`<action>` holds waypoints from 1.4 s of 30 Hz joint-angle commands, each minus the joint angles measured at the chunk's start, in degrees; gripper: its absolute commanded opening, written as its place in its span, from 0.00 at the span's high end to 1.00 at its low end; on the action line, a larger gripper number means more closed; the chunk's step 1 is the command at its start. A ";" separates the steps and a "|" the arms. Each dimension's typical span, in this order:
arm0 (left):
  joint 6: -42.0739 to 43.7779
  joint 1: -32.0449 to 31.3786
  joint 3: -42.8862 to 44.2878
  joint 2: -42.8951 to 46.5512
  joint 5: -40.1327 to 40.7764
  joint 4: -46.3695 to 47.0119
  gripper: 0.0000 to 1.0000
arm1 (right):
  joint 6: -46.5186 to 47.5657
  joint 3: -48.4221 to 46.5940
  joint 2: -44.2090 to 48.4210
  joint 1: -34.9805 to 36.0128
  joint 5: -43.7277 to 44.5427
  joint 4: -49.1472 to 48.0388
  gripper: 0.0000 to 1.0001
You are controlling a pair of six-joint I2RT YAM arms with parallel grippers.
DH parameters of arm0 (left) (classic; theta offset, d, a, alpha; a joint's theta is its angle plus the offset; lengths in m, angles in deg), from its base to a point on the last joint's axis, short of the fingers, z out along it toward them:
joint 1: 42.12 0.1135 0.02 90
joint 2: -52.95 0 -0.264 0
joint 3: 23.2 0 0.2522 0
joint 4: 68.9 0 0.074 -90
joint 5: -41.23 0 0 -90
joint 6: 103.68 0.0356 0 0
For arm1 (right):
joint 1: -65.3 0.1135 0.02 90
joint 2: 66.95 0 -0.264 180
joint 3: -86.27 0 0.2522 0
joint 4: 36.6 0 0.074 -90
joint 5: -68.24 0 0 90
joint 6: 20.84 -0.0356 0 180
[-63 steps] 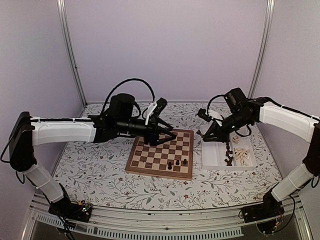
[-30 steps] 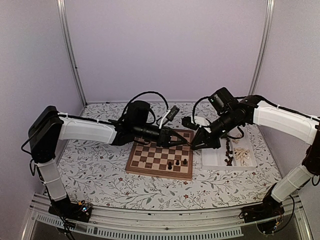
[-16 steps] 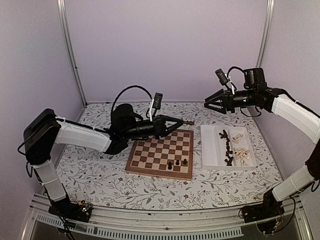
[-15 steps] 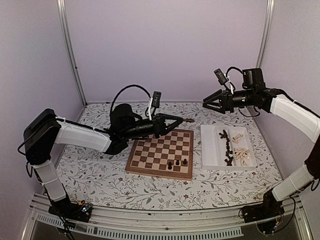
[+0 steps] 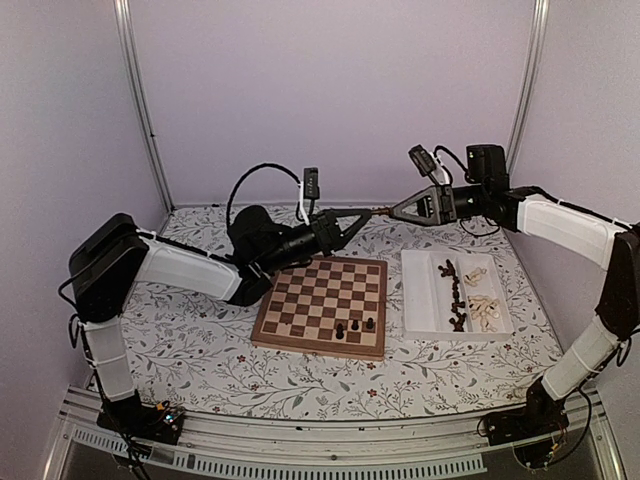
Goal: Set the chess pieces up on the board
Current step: Place the chess piece on the chessboard.
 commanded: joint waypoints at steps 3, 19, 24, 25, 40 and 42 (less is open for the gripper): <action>-2.41 -0.95 3.96 -2.84 -0.94 2.80 0.89 | -3.45 0.57 -0.81 0.64 -3.28 -4.38 0.53; -3.04 -1.54 7.18 -5.75 -2.05 0.96 0.90 | -3.99 0.79 -1.33 0.05 -1.38 -6.88 0.74; -3.31 -1.51 7.28 -6.03 -2.39 0.76 0.90 | -3.05 0.67 -1.32 -0.21 -0.69 -6.07 0.79; -3.48 -1.50 7.28 -6.12 -2.45 0.76 0.90 | -2.70 0.51 -1.27 -0.23 -0.30 -5.73 0.82; 16.91 3.00 4.40 14.41 4.84 -41.70 0.56 | 32.27 -13.39 -1.78 6.45 30.72 28.45 0.98; 21.20 5.38 5.39 18.50 11.33 -52.40 0.53 | 38.48 -14.49 -2.37 11.23 37.63 32.16 0.97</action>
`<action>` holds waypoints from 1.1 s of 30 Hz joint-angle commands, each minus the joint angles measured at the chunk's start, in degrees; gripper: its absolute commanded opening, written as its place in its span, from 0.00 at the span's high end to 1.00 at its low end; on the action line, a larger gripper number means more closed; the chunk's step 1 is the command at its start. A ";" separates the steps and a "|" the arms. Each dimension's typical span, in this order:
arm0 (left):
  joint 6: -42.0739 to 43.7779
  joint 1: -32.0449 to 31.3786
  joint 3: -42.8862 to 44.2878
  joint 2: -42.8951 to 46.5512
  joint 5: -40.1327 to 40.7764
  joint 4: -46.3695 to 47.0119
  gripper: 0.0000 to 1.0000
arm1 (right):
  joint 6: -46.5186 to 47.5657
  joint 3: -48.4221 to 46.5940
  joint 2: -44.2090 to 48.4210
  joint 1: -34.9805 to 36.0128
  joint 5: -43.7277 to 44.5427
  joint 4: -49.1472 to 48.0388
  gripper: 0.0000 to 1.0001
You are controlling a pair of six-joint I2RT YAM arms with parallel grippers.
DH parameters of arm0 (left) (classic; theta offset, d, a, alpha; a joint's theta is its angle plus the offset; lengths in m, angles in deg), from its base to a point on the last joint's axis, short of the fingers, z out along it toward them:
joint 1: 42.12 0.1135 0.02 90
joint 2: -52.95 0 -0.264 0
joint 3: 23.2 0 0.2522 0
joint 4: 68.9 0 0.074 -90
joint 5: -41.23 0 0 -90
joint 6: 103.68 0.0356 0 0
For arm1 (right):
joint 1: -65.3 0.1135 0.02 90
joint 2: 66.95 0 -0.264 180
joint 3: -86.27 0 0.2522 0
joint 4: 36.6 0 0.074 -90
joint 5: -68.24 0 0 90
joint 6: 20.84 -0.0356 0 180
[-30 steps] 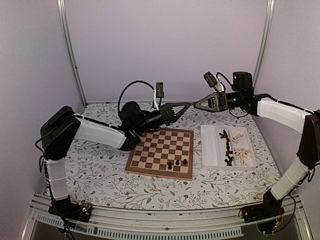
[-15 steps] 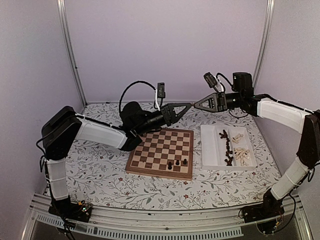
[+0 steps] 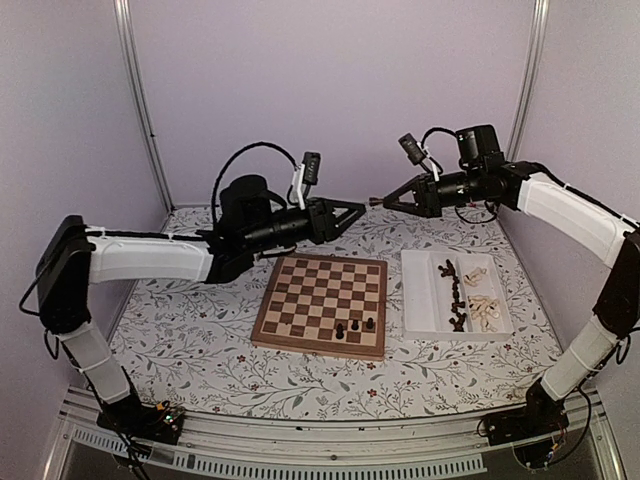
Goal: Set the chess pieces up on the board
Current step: Place the chess piece on the chessboard.
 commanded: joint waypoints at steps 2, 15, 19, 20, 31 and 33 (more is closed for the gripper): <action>13.60 8.02 0.72 13.21 13.96 -29.01 0.52 | 19.97 -4.50 -2.98 12.62 22.36 15.79 0.97; 12.10 22.74 -17.02 27.06 15.68 -17.77 0.38 | 27.12 -22.10 -23.96 29.63 41.65 33.13 0.97; 11.67 23.07 -15.11 26.74 13.99 -20.36 0.39 | 27.66 -24.30 -28.11 32.11 44.09 32.86 0.97; 11.54 23.15 -15.15 26.84 13.74 -20.38 0.39 | 27.86 -25.12 -29.42 32.42 43.87 33.10 0.97; 10.81 24.34 -15.33 29.05 10.40 -19.18 0.38 | 27.75 -29.84 -36.83 33.32 42.23 34.70 0.96; 10.70 24.50 -15.23 29.06 10.02 -19.14 0.38 | 27.77 -30.07 -37.51 33.43 42.17 34.78 0.96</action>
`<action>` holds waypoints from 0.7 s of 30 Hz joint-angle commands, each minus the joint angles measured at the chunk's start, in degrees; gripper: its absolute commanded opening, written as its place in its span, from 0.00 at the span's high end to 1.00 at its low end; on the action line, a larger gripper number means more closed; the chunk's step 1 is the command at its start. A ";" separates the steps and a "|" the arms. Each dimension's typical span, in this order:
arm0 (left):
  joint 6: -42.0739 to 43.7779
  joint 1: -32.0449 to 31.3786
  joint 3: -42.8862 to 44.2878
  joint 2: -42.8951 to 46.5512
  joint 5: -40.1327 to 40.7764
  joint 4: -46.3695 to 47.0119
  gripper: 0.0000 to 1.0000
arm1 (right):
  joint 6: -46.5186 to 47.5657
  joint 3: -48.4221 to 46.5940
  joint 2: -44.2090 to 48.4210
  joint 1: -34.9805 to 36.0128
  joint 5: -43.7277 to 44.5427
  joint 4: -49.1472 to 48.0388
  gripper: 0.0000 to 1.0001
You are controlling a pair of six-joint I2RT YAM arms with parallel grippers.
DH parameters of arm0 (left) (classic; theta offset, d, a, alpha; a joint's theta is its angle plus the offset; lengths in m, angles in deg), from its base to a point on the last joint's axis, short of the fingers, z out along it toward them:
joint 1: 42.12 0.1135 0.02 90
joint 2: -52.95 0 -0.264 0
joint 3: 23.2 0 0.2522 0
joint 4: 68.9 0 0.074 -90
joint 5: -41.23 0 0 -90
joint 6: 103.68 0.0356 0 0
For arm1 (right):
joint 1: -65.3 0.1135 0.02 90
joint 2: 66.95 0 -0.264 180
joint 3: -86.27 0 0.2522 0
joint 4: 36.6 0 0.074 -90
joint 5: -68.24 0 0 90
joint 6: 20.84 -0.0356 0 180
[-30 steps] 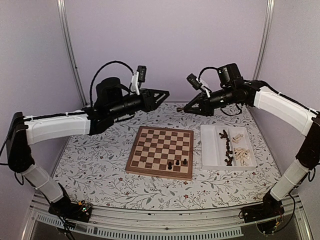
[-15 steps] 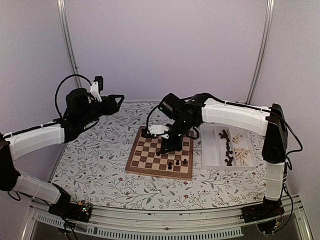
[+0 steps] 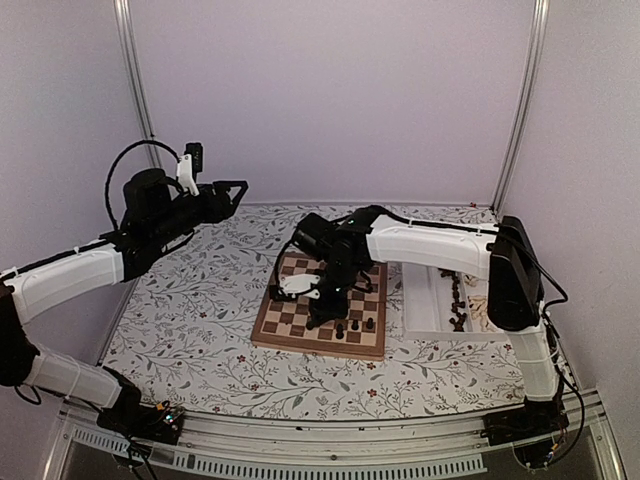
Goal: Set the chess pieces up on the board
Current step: Place the chess piece on the chessboard.
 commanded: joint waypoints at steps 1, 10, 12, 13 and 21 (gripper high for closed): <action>-0.30 1.16 1.00 1.14 -1.69 0.61 0.38 | 0.39 -1.98 -2.19 0.55 0.09 1.30 0.95; -1.08 1.93 1.00 0.44 -3.50 1.01 0.38 | -0.07 -2.10 -3.52 0.69 -0.39 1.20 0.88; -1.10 1.97 0.98 0.29 -3.70 1.08 0.38 | -0.05 -2.10 -3.54 0.68 -0.39 1.01 0.83; -1.13 2.01 0.98 0.24 -3.81 1.04 0.38 | -0.01 -2.14 -3.61 0.69 -0.44 0.94 0.81; -1.29 2.14 1.06 -0.23 -4.68 1.17 0.38 | -0.22 -2.12 -3.97 0.69 -0.82 0.29 0.73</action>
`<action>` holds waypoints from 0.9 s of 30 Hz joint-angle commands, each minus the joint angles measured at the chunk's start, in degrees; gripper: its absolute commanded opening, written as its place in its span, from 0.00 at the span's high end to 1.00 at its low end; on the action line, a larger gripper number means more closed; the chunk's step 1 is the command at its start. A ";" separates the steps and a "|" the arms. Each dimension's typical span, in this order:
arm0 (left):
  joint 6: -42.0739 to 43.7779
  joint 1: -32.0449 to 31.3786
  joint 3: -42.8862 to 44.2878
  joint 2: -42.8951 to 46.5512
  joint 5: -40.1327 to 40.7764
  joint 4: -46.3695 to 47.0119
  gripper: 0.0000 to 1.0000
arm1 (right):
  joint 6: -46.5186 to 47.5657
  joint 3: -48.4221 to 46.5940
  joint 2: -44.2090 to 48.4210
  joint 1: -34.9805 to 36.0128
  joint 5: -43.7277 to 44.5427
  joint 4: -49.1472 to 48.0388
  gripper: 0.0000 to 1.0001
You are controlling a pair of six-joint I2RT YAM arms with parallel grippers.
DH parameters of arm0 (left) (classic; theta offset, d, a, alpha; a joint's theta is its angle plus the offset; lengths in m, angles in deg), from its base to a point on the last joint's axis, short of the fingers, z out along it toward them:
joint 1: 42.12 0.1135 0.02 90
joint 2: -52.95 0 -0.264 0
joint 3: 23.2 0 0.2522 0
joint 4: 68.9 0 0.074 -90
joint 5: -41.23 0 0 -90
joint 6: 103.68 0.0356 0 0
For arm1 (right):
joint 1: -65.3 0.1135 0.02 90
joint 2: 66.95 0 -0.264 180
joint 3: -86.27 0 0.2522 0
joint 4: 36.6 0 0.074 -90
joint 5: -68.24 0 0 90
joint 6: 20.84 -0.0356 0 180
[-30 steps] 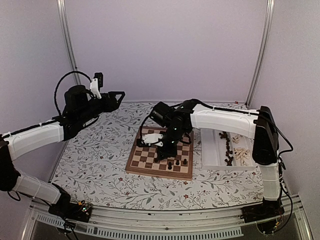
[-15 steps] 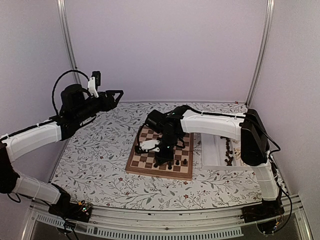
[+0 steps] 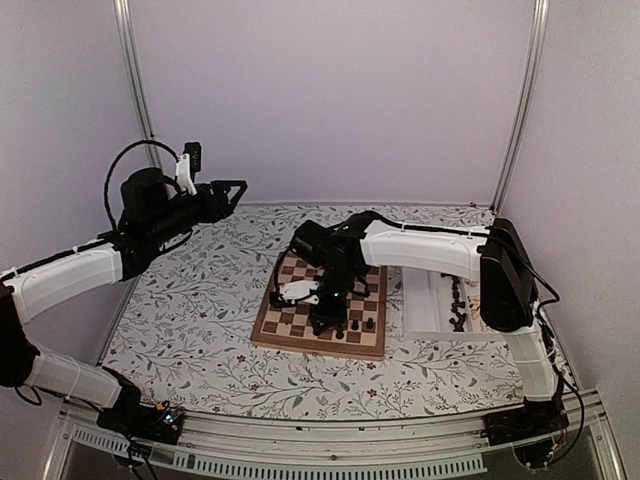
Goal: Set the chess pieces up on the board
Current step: Place the chess piece on the chessboard.
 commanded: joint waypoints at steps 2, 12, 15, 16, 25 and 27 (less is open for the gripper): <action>-0.29 0.93 1.15 -0.72 -1.58 1.08 0.38 | -0.38 -1.44 -1.79 0.40 -1.01 -0.62 0.73; -0.41 1.03 1.25 -0.87 -2.18 1.17 0.38 | -0.83 -1.70 -1.95 0.40 -2.76 -1.36 0.84; -0.41 1.03 1.26 -0.85 -2.34 1.17 0.38 | -0.92 -1.95 -2.05 0.40 -3.00 -1.51 0.86; -0.46 1.03 1.24 -0.85 -2.34 1.17 0.38 | -0.93 -2.01 -2.12 0.43 -3.02 -1.52 0.86; -0.50 1.03 1.33 -1.20 -2.78 1.26 0.38 | -1.27 -2.05 -2.35 0.40 -3.29 -1.80 0.85; -0.54 1.03 1.33 -1.25 -2.87 1.25 0.38 | -1.36 -2.05 -2.39 0.40 -3.56 -1.88 0.84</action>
